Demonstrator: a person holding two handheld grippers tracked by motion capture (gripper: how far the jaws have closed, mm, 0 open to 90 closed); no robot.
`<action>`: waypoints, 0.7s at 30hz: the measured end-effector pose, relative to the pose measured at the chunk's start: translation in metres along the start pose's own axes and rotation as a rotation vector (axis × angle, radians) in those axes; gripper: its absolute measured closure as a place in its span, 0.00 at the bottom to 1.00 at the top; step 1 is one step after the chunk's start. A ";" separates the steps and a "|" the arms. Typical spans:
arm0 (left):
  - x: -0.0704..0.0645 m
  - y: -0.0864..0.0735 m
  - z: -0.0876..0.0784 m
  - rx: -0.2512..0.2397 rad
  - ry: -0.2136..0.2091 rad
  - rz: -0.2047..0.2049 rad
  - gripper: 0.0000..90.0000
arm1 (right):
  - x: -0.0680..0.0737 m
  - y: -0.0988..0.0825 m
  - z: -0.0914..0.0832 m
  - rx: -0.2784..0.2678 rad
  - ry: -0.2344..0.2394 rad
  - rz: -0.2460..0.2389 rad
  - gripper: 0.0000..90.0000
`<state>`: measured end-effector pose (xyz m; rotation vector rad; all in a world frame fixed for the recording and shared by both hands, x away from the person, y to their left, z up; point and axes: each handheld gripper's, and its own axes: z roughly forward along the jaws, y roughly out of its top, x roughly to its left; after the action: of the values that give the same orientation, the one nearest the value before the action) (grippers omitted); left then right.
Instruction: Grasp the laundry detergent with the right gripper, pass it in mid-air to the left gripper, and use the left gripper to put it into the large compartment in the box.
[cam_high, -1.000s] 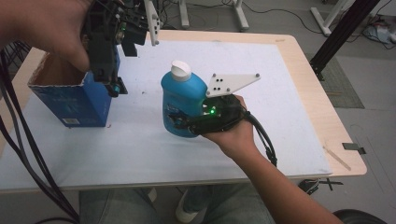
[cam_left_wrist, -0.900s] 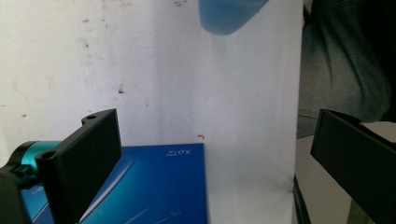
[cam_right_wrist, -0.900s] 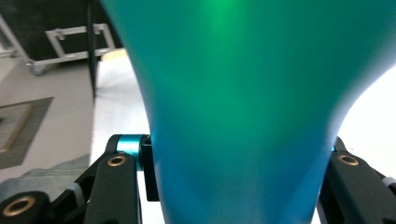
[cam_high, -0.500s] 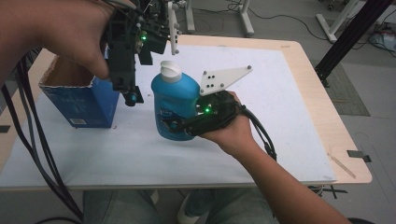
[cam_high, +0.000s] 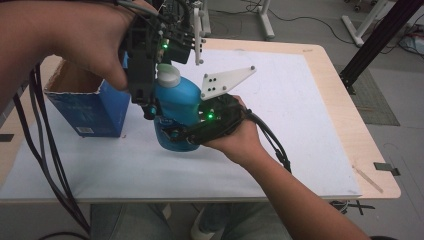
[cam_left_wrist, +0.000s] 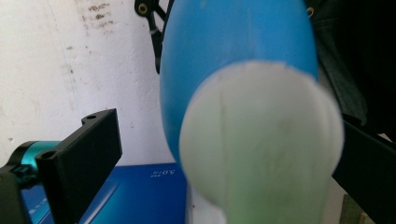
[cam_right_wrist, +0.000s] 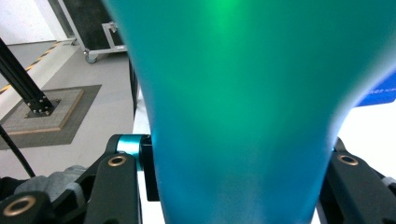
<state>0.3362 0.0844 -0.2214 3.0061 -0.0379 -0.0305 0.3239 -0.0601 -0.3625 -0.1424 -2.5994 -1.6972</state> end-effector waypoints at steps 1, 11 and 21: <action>-0.001 0.001 0.000 0.001 -0.003 -0.004 0.02 | 0.000 0.000 0.001 0.001 0.003 -0.002 0.50; -0.002 0.009 0.004 0.027 0.002 -0.012 0.02 | 0.000 0.004 0.004 -0.018 0.019 -0.013 0.50; -0.003 0.014 0.005 0.045 0.004 -0.049 0.02 | 0.001 0.005 0.004 -0.019 0.022 -0.010 0.51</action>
<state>0.3329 0.0696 -0.2248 3.0513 0.0362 -0.0296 0.3237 -0.0546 -0.3598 -0.1115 -2.5735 -1.7173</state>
